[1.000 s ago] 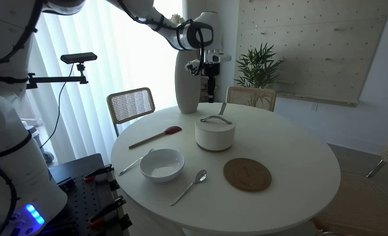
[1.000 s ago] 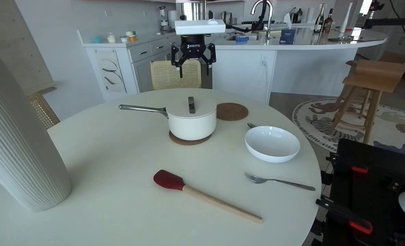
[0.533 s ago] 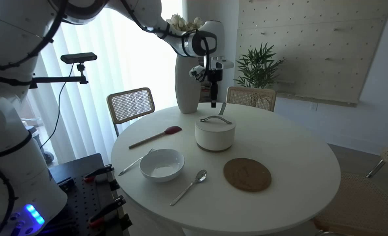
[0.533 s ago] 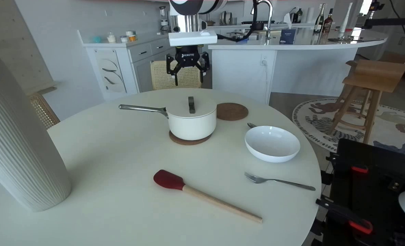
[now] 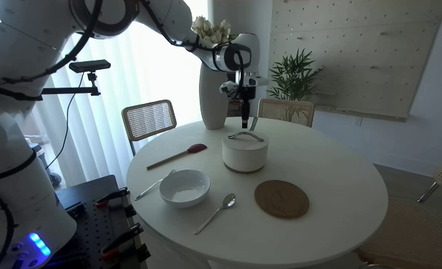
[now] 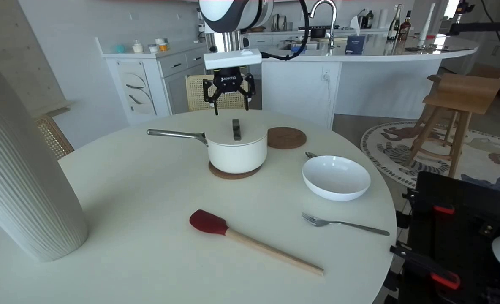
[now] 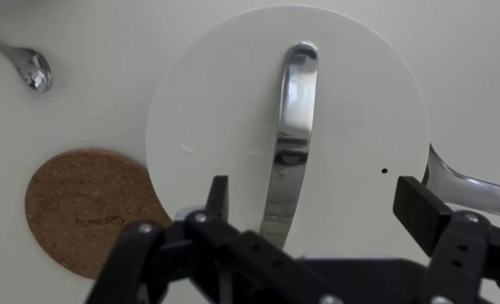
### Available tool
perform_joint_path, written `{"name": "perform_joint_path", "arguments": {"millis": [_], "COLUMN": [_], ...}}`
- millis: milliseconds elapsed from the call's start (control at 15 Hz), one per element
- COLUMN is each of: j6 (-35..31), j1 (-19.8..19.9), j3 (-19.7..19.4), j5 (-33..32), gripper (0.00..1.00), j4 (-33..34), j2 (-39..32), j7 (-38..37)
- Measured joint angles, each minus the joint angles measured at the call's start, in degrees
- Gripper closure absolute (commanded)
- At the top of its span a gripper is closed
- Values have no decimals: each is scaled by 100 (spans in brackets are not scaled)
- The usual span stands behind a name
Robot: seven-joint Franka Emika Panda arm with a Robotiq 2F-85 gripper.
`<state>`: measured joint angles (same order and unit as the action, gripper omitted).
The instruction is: Remove the lid and pick up the object from the pot and put it in the white bowl
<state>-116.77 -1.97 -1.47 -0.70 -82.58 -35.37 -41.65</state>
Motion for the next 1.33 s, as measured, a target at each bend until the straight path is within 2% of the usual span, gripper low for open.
{"name": "perform_joint_path", "arguments": {"millis": [533, 1267, 1333], "j6": [431, 532, 532], "j1": [7, 8, 8], "j3": [-16, -77, -79], "j5": [56, 200, 205], "gripper": [0, 0, 12], "j4": [207, 174, 169], "j2": [-224, -362, -386], "j7": [0, 0, 0]}}
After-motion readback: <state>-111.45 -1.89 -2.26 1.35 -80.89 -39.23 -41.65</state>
